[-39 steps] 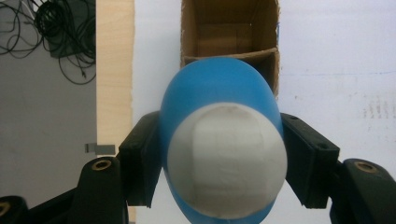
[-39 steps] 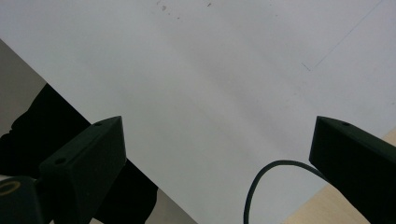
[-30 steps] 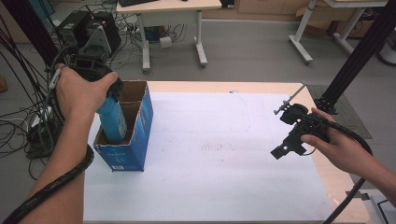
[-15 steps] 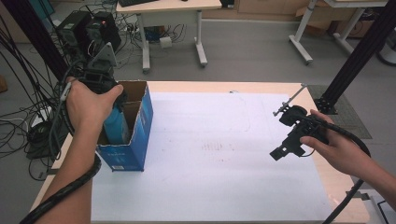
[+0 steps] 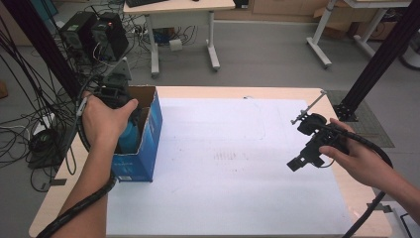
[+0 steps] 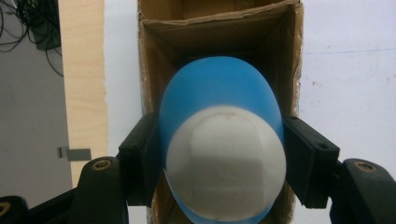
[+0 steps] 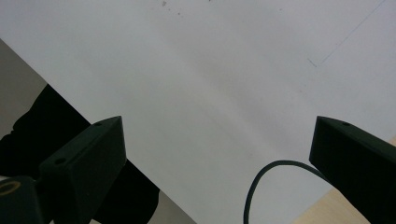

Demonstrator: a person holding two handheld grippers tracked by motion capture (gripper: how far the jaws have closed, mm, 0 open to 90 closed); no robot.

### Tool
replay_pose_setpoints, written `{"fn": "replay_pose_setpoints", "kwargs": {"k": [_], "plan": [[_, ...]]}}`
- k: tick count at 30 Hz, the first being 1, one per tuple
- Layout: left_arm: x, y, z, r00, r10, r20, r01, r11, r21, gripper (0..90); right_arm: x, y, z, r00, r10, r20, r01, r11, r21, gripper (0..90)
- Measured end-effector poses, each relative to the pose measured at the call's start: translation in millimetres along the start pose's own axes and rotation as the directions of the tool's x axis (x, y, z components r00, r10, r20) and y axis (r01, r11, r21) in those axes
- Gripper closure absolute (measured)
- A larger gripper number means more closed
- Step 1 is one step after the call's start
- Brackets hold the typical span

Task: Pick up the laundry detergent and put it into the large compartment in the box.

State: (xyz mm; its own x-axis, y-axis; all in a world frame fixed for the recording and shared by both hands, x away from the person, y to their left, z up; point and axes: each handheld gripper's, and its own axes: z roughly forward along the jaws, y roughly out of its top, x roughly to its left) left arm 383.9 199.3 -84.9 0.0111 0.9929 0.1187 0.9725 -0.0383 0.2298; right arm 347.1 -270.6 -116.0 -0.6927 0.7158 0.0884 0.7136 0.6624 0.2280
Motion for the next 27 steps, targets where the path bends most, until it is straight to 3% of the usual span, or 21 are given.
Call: {"fn": "replay_pose_setpoints", "kwargs": {"k": [27], "plan": [[0.5, 3.4, 36.8, 0.9994, 0.035, 0.003, -0.035, 0.9975, 0.061, 37.2, -2.9, 6.2, 10.1, 1.0000, 0.001, -0.001, -0.001, 1.000, 0.023, 3.9]]}}
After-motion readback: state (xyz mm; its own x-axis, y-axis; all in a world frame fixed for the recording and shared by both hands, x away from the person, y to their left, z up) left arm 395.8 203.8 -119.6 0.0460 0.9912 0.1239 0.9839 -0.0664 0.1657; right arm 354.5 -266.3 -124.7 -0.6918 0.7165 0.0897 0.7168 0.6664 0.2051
